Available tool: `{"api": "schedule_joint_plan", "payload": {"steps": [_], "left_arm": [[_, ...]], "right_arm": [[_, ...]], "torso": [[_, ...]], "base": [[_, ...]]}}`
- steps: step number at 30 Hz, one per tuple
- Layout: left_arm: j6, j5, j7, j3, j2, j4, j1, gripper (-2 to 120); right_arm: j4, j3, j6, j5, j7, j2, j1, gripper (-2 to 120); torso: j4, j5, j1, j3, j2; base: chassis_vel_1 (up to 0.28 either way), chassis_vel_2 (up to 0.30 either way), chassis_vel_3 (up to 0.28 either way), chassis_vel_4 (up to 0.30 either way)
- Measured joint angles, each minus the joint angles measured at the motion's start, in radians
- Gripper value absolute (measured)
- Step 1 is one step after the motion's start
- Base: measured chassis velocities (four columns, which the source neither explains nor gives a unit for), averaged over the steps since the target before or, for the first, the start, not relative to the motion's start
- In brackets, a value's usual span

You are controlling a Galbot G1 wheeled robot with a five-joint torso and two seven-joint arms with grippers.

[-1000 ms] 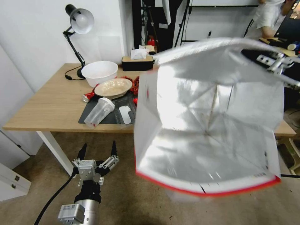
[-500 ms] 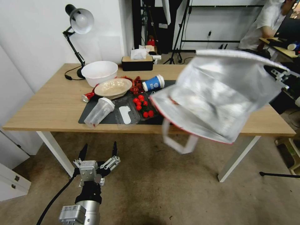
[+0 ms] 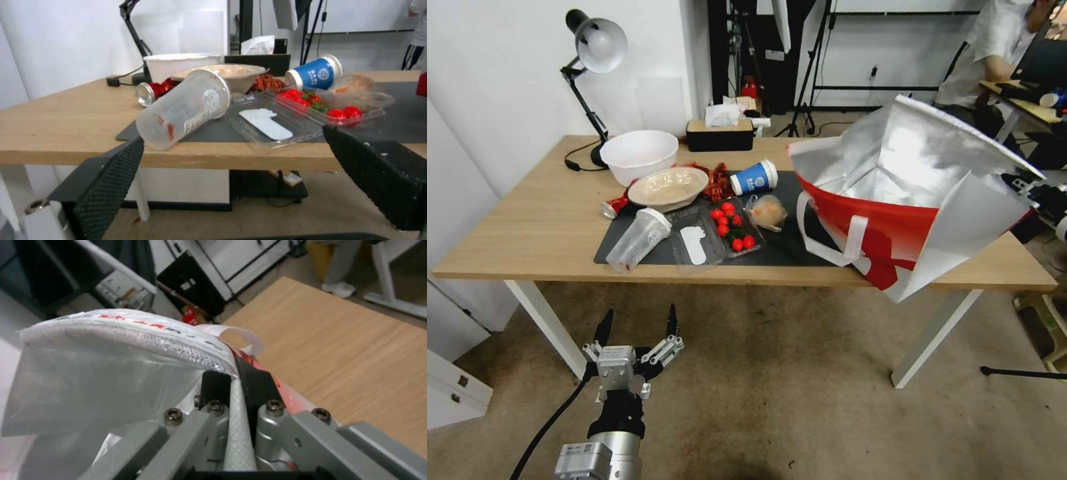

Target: Pick up the food delivery bag from the floor and place it on the table.

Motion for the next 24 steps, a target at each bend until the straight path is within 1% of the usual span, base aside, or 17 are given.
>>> {"api": "schedule_joint_plan", "payload": {"steps": [2,4,5,7,8,10,11,14,15,18,24], "left_arm": [[-0.002,0.002,0.000,0.000,-0.001,0.001,0.002,100],[-0.006,0.007,0.000,0.001,-0.003,0.004,0.005,100],[-0.006,0.007,0.000,0.001,-0.003,0.004,0.005,100],[-0.007,0.011,0.000,0.003,-0.005,0.005,0.005,100],[-0.007,0.011,0.000,0.003,-0.005,0.005,0.005,100],[-0.007,0.011,0.000,0.003,-0.005,0.006,0.005,100],[-0.007,0.011,0.000,0.003,-0.005,0.006,0.005,100],[-0.007,0.011,0.000,0.002,-0.005,0.006,0.006,100],[-0.007,0.011,0.000,0.002,-0.005,0.006,0.006,100],[-0.007,0.011,0.000,0.000,-0.005,0.007,0.006,100],[-0.007,0.011,-0.001,-0.002,-0.008,0.009,0.006,100]], "right_arm": [[-0.008,-0.016,0.001,0.003,0.015,0.000,0.017,0],[-0.018,-0.055,0.001,0.015,0.049,0.005,0.055,0],[-0.018,-0.055,0.001,0.015,0.049,0.005,0.055,0],[-0.030,-0.104,-0.001,0.019,0.062,0.009,0.099,0],[-0.030,-0.104,-0.001,0.019,0.062,0.009,0.099,0],[-0.048,-0.172,-0.001,0.023,0.074,0.008,0.167,0],[-0.048,-0.172,-0.001,0.023,0.074,0.008,0.167,0],[-0.080,-0.264,0.018,0.021,0.083,0.003,0.258,0],[-0.080,-0.264,0.018,0.021,0.083,0.003,0.258,0],[-0.111,-0.352,0.045,0.008,0.110,0.001,0.358,0],[-0.144,-0.398,0.051,0.003,0.119,0.004,0.425,0]], "torso": [[-0.0001,0.0001,0.000,0.000,0.000],[-0.0002,0.0001,0.000,0.000,0.000],[-0.0002,0.0001,0.000,0.000,0.000],[-0.0003,0.0000,0.000,0.000,0.000],[-0.0003,0.0000,0.000,0.000,0.000],[0.0000,0.0001,0.000,0.000,0.000],[0.0000,0.0001,0.000,0.000,0.000],[-0.0002,0.0000,0.000,0.000,0.000],[-0.0002,0.0000,0.000,0.000,0.000],[0.0000,0.0001,0.000,0.000,0.000],[-0.0002,0.0001,0.000,0.000,0.000]], "base": [[0.000,0.000,0.000,0.000],[0.000,0.000,0.000,0.000],[0.000,0.000,0.000,0.000],[0.000,0.000,0.000,0.000],[0.000,0.000,0.000,0.000],[0.000,0.000,0.000,0.000],[0.000,0.000,0.000,0.000],[0.000,0.000,0.000,0.000],[0.000,0.000,0.000,0.000],[0.000,0.000,0.000,0.000],[0.000,0.000,0.000,0.000]]}}
